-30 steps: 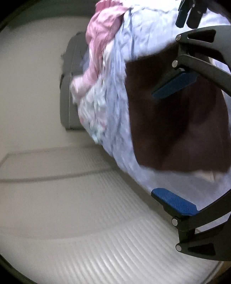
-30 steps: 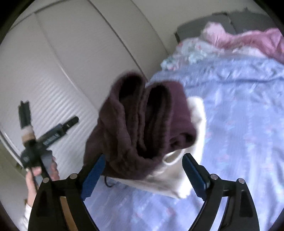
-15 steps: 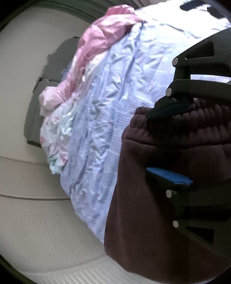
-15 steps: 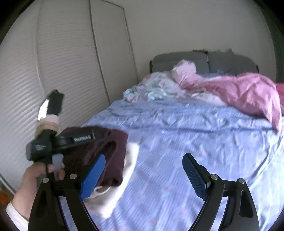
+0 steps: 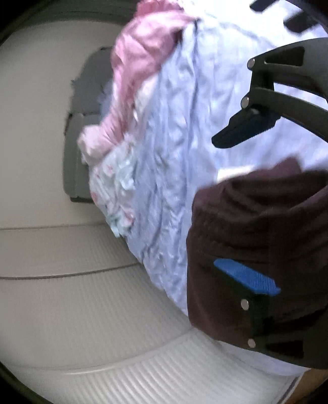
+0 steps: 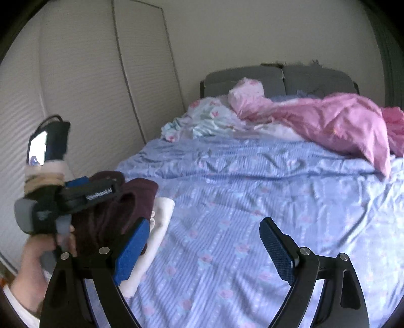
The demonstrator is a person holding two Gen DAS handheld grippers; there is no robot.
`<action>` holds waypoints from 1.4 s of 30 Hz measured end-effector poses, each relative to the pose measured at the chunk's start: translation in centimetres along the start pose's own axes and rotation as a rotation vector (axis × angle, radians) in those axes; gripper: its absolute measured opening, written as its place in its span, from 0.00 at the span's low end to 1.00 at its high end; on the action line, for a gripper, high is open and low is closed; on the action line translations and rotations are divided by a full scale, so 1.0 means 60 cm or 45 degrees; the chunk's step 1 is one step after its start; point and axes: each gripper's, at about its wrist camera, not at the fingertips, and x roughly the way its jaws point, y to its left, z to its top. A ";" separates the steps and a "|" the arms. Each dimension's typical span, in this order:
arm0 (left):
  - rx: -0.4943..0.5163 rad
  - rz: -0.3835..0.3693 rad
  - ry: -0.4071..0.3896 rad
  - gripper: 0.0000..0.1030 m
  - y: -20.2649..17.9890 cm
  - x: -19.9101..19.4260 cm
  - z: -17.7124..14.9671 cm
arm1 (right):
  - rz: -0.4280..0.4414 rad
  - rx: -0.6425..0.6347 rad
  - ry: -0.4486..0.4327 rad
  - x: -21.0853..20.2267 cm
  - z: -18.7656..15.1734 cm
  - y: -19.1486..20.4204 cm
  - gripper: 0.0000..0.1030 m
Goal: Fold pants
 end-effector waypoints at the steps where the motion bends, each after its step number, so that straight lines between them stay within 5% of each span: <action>1: -0.003 -0.009 -0.005 0.90 -0.006 -0.023 -0.001 | 0.004 -0.017 -0.016 -0.021 0.000 -0.002 0.87; 10: 0.175 -0.084 -0.166 1.00 -0.127 -0.332 -0.065 | -0.013 -0.110 -0.154 -0.262 -0.018 -0.062 0.98; 19: 0.190 -0.178 -0.234 1.00 -0.187 -0.505 -0.155 | -0.147 -0.021 -0.251 -0.494 -0.047 -0.141 0.99; 27: 0.247 -0.216 -0.260 1.00 -0.227 -0.597 -0.244 | -0.172 0.216 -0.136 -0.600 -0.124 -0.222 0.99; 42: 0.229 -0.257 -0.190 1.00 -0.243 -0.644 -0.331 | -0.256 0.132 -0.094 -0.670 -0.223 -0.224 0.99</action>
